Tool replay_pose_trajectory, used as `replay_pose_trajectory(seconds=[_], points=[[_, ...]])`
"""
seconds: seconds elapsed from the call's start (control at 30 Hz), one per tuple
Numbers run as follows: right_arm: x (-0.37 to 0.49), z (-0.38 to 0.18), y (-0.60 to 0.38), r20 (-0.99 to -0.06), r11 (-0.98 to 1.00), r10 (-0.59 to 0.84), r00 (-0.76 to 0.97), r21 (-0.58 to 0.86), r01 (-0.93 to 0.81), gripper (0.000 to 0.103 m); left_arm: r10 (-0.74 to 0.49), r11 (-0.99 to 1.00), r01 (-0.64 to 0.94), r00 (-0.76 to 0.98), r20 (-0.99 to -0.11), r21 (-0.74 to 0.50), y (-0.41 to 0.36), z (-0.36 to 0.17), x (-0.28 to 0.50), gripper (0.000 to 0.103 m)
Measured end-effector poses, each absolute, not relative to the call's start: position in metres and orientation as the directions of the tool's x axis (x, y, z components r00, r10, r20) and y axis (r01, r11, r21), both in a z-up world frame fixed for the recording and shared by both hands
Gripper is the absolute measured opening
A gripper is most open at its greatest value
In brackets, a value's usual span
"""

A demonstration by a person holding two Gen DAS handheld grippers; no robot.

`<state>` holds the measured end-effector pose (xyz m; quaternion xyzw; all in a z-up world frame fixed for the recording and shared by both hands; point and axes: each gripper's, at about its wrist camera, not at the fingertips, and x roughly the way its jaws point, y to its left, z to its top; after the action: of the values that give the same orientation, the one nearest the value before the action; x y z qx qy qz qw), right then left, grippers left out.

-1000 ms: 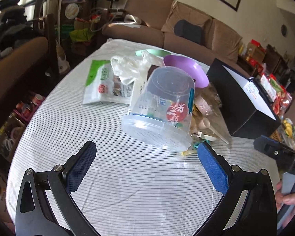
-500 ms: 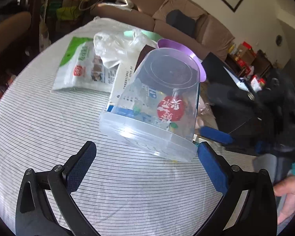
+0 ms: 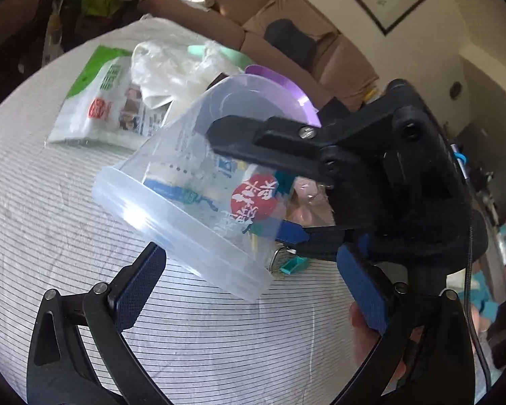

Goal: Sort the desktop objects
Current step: 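Close the right gripper on the clear plastic tub and lift it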

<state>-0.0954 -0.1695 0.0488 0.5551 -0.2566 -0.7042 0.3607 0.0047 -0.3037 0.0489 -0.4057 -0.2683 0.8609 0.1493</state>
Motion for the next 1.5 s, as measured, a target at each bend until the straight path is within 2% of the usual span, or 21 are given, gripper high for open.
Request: replay_pose_trajectory(seconds=[0.07, 0.13, 0.2, 0.3, 0.37, 0.47, 0.63, 0.8, 1.0, 1.07, 1.23, 1.33, 1.4, 1.5], points=[[-0.089, 0.056, -0.167, -0.588, -0.603, -0.797, -0.140, 0.757, 0.252, 0.093, 0.498, -0.806, -0.084, -0.631, -0.595, -0.585, -0.299, 0.058, 0.008, 0.101], [-0.079, 0.064, -0.161, -0.566, -0.580, -0.813, -0.137, 0.769, 0.269, 0.081, 0.518, -0.805, -0.143, -0.641, -0.566, -0.576, -0.293, 0.070, 0.017, 0.101], [-0.070, 0.072, -0.155, -0.550, -0.566, -0.823, -0.142, 0.776, 0.279, 0.079, 0.533, -0.807, -0.189, -0.641, -0.553, -0.559, -0.286, 0.077, 0.024, 0.101], [-0.057, 0.075, -0.145, -0.563, -0.578, -0.815, -0.137, 0.772, 0.264, 0.080, 0.535, -0.798, -0.179, -0.650, -0.540, -0.575, -0.288, 0.079, 0.035, 0.102], [-0.051, 0.077, -0.135, -0.561, -0.581, -0.813, -0.154, 0.772, 0.255, 0.081, 0.475, -0.815, -0.110, -0.688, -0.548, -0.569, -0.304, 0.079, 0.043, 0.103], [-0.046, 0.075, -0.120, -0.576, -0.607, -0.795, -0.191, 0.752, 0.258, 0.090, 0.383, -0.819, 0.023, -0.721, -0.577, -0.573, -0.336, 0.071, 0.044, 0.103], [-0.049, 0.063, -0.108, -0.569, -0.599, -0.800, -0.188, 0.775, 0.202, 0.092, 0.451, -0.708, 0.068, -0.723, -0.524, -0.703, -0.364, 0.053, 0.033, 0.103], [-0.055, 0.059, -0.109, -0.561, -0.593, -0.803, -0.199, 0.783, 0.187, 0.099, 0.484, -0.664, 0.100, -0.698, -0.528, -0.741, -0.359, 0.035, 0.012, 0.103], [-0.054, 0.045, -0.122, -0.528, -0.556, -0.830, -0.182, 0.810, 0.186, 0.099, 0.535, -0.560, 0.114, -0.706, -0.463, -0.821, -0.366, 0.008, -0.013, 0.103], [-0.053, 0.040, -0.130, -0.530, -0.554, -0.832, -0.166, 0.810, 0.192, 0.099, 0.569, -0.497, 0.103, -0.711, -0.413, -0.861, -0.369, -0.004, -0.022, 0.103], [-0.052, 0.036, -0.140, -0.546, -0.576, -0.817, -0.185, 0.784, 0.230, 0.099, 0.538, -0.424, 0.127, -0.761, -0.362, -0.897, -0.380, -0.006, -0.024, 0.103], [-0.060, 0.037, -0.130, -0.477, -0.521, -0.847, -0.234, 0.831, 0.194, 0.099, 0.522, -0.386, 0.152, -0.777, -0.352, -0.910, -0.390, -0.010, -0.026, 0.103], [-0.070, 0.031, -0.122, -0.409, -0.448, -0.873, -0.266, 0.887, 0.108, 0.102, 0.522, -0.350, 0.180, -0.778, -0.350, -0.920, -0.395, -0.018, -0.026, 0.103], [-0.085, 0.022, -0.122, -0.377, -0.399, -0.878, -0.296, 0.917, 0.014, 0.103, 0.521, -0.344, 0.190, -0.777, -0.355, -0.920, -0.397, -0.024, -0.029, 0.103]])
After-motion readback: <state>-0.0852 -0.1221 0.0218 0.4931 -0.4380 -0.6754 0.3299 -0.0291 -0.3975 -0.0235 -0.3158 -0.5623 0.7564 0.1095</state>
